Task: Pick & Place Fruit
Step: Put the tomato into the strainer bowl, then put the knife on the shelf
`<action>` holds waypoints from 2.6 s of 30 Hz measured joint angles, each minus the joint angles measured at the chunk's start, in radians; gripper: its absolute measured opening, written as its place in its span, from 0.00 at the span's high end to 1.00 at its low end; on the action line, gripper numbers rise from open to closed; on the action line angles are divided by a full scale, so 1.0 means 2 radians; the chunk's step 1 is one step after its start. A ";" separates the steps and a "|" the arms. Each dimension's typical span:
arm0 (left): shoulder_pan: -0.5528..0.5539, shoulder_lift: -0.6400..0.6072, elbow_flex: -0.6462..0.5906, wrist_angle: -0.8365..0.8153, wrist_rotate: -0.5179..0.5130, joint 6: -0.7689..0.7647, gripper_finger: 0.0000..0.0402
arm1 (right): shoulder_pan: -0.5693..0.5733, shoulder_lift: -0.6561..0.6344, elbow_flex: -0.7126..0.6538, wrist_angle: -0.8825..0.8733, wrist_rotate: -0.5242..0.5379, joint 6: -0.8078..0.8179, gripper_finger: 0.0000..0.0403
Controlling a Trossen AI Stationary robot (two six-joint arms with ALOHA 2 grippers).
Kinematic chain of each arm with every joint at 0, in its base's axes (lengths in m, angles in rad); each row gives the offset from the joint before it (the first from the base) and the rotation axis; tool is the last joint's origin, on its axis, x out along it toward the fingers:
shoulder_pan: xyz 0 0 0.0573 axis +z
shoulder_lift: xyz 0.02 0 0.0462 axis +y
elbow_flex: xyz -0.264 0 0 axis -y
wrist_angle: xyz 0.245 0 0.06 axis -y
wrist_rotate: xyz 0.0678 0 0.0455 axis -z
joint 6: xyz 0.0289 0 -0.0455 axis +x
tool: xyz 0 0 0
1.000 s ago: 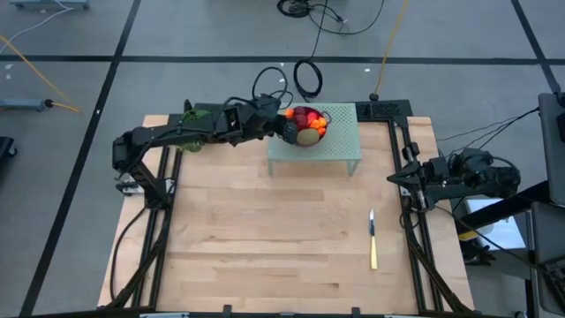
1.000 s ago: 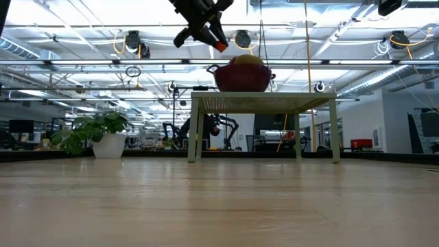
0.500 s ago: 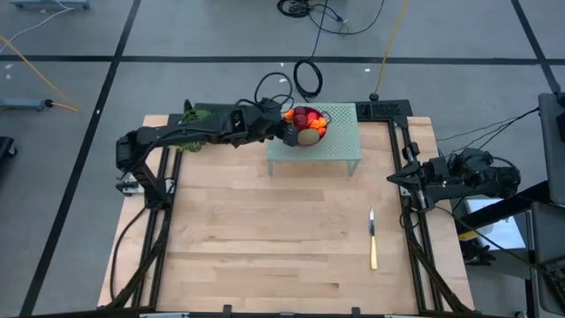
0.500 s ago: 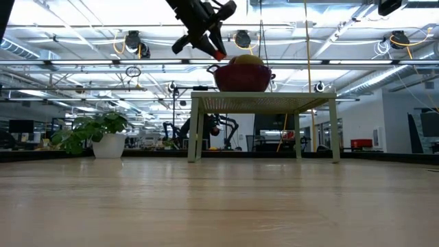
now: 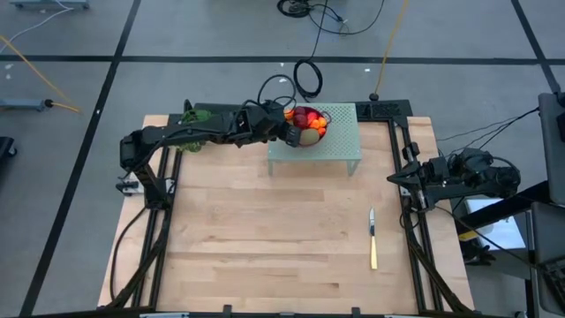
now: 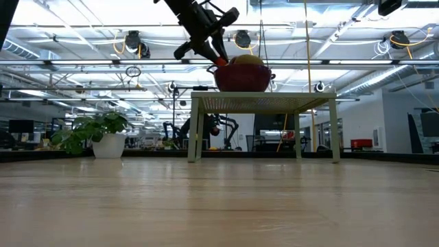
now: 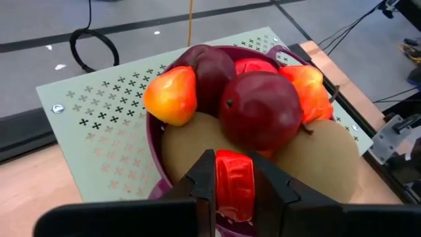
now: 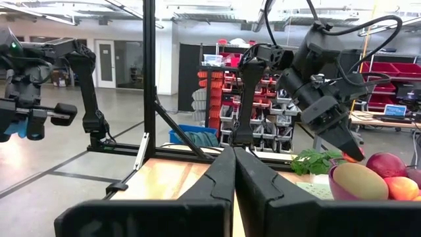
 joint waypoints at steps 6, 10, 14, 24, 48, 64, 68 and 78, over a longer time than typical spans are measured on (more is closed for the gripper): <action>0.000 0.000 0.000 0.000 0.000 0.007 0.79 | 0.000 0.000 0.000 0.000 0.000 0.000 1.00; 0.001 0.000 0.000 0.003 -0.003 0.024 0.71 | 0.000 0.000 0.000 0.000 0.000 0.000 1.00; 0.005 0.000 0.000 0.003 -0.004 0.028 0.65 | 0.000 0.000 0.000 0.000 0.000 0.000 1.00; 0.013 0.000 0.000 0.003 -0.004 0.035 0.62 | 0.000 0.000 0.000 0.000 0.000 0.000 1.00; -0.087 -0.063 0.001 -0.037 -0.066 0.018 0.74 | 0.000 0.002 0.000 0.000 -0.015 0.120 1.00; -0.238 -0.062 -0.014 -0.027 -0.171 -0.011 0.99 | 0.000 0.064 0.000 0.012 -0.083 0.199 1.00; -0.268 -0.061 -0.047 -0.024 -0.188 -0.046 0.99 | 0.000 0.096 0.000 0.012 -0.084 0.211 1.00; -0.316 -0.077 -0.145 0.063 -0.205 -0.041 1.00 | 0.000 0.168 0.000 0.012 -0.121 0.255 1.00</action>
